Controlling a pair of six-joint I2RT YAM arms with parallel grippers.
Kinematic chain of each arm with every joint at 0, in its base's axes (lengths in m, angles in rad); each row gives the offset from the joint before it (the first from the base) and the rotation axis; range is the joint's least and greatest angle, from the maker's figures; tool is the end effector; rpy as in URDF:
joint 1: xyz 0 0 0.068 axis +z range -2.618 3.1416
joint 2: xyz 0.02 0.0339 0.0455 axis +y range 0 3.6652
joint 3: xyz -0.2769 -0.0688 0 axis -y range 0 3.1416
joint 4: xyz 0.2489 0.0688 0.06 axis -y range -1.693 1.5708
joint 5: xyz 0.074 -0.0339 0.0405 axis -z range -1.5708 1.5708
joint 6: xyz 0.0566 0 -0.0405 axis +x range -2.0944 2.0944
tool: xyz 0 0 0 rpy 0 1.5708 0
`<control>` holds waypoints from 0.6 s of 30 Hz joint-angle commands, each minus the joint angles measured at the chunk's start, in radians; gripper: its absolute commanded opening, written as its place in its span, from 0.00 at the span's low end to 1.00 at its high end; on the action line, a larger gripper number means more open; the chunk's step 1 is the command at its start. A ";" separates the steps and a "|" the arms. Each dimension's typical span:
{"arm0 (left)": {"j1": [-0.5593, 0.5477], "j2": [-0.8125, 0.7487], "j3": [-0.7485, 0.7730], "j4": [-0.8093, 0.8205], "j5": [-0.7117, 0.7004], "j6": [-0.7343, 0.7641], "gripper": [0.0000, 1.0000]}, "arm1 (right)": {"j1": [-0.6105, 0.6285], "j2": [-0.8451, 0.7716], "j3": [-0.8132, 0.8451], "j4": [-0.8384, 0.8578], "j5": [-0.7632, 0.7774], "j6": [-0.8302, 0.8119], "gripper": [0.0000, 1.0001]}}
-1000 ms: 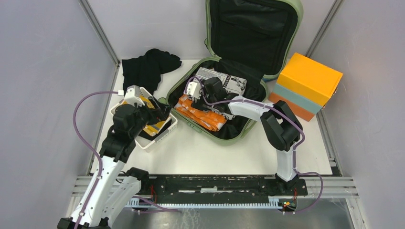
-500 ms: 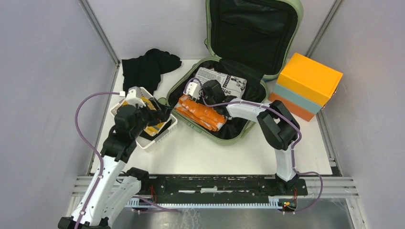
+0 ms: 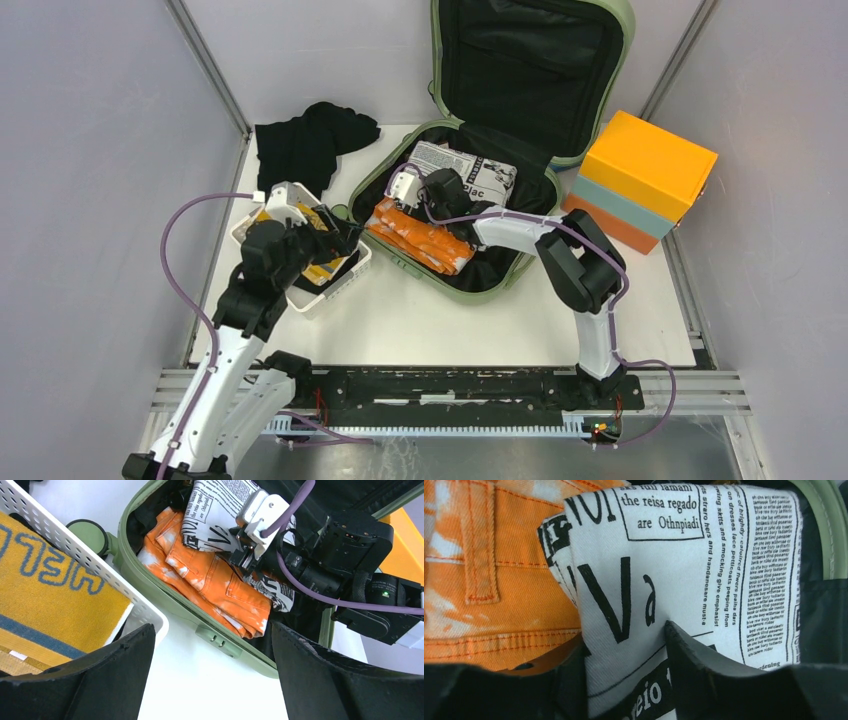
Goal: Open, take out, and arrange the luggage
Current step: Pick up the clothes from the luggage.
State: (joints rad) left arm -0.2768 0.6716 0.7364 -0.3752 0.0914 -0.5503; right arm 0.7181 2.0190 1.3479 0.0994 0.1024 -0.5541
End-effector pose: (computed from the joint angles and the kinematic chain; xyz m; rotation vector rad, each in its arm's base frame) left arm 0.1639 -0.0519 0.3220 -0.1995 1.9222 -0.6470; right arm 0.3666 0.3127 0.1848 -1.2222 1.7556 -0.0136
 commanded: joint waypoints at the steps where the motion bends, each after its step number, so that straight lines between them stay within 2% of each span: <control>1: -0.001 0.002 -0.017 0.088 0.046 -0.040 0.92 | -0.010 0.027 0.006 0.002 0.040 0.009 0.45; 5: -0.001 0.028 -0.039 0.146 0.104 -0.094 0.91 | -0.031 -0.038 -0.047 0.055 -0.018 0.073 0.15; 7: -0.001 0.049 -0.050 0.189 0.134 -0.138 0.91 | -0.062 -0.088 -0.083 0.093 -0.092 0.138 0.07; 12: -0.002 0.123 -0.054 0.300 0.160 -0.258 0.91 | -0.148 -0.208 -0.157 0.190 -0.278 0.285 0.03; 18: -0.004 0.247 -0.020 0.426 0.176 -0.362 0.94 | -0.200 -0.276 -0.197 0.246 -0.401 0.381 0.02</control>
State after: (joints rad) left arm -0.2768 0.8604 0.6785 -0.1154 0.2298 -0.7891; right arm 0.5526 1.8179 1.1671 0.2573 -0.2085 -0.2790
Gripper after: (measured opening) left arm 0.928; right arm 0.114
